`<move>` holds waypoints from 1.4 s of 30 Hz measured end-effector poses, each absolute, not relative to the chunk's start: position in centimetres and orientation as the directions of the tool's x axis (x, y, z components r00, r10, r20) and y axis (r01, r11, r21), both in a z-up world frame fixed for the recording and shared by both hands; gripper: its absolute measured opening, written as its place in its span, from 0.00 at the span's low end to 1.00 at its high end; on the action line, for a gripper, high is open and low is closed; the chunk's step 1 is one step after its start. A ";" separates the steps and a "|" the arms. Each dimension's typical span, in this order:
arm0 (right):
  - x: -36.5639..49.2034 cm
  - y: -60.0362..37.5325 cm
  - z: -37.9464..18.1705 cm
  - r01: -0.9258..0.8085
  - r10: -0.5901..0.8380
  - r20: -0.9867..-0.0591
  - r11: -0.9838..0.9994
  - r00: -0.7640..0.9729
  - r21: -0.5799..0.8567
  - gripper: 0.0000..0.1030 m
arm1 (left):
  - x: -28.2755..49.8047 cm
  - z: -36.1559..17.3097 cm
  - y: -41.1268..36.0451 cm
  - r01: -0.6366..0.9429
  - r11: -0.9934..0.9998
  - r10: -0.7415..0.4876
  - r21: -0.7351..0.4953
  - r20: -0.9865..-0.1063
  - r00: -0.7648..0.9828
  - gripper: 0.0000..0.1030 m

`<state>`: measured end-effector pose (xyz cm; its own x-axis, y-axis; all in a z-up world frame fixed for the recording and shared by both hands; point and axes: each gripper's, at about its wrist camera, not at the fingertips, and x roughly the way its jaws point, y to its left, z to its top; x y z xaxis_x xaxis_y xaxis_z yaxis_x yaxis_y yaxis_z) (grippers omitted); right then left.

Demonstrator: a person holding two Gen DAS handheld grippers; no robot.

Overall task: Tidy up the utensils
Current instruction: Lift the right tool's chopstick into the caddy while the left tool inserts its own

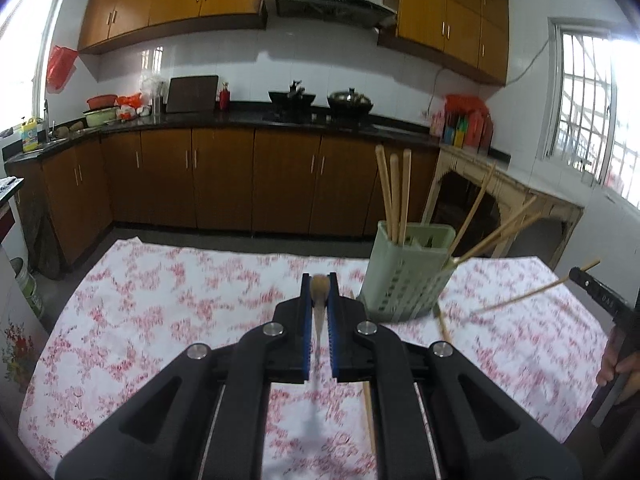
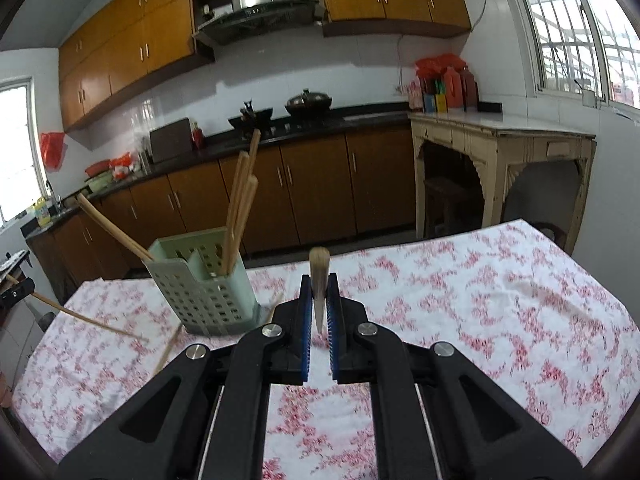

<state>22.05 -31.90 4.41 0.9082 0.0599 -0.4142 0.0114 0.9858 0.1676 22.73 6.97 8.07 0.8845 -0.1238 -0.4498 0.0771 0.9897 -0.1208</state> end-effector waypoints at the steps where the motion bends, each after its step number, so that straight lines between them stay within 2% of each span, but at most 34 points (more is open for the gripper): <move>1: 22.1 -31.9 4.6 0.010 0.063 -0.409 0.985 0.910 0.174 0.07 | 22.8 8.3 7.0 0.075 0.990 -0.122 -0.122 -0.446 0.887 0.08; 15: 21.6 -32.0 8.1 -0.033 0.112 -0.366 0.976 0.924 0.218 0.07 | 22.5 10.7 6.2 0.094 0.989 -0.132 -0.111 -0.418 0.899 0.08; 24: 20.2 -30.6 14.2 -0.173 0.243 -0.267 0.950 0.933 0.261 0.07 | 21.6 16.8 3.2 0.192 0.976 -0.214 -0.100 -0.312 0.926 0.07; 29: 21.0 -28.7 16.6 -0.214 0.263 -0.209 0.949 0.942 0.229 0.07 | 22.5 20.4 0.2 0.227 0.969 -0.244 -0.101 -0.227 0.943 0.08; 37: 25.1 -26.2 17.7 -0.214 0.244 -0.155 0.959 0.957 0.186 0.07 | 26.8 23.7 -3.3 0.169 0.979 -0.180 -0.114 -0.098 0.979 0.07; 42: 27.8 -25.6 16.7 -0.200 0.231 -0.157 0.961 0.960 0.189 0.07 | 30.4 22.6 -3.6 0.094 0.984 -0.110 -0.154 -0.097 0.989 0.07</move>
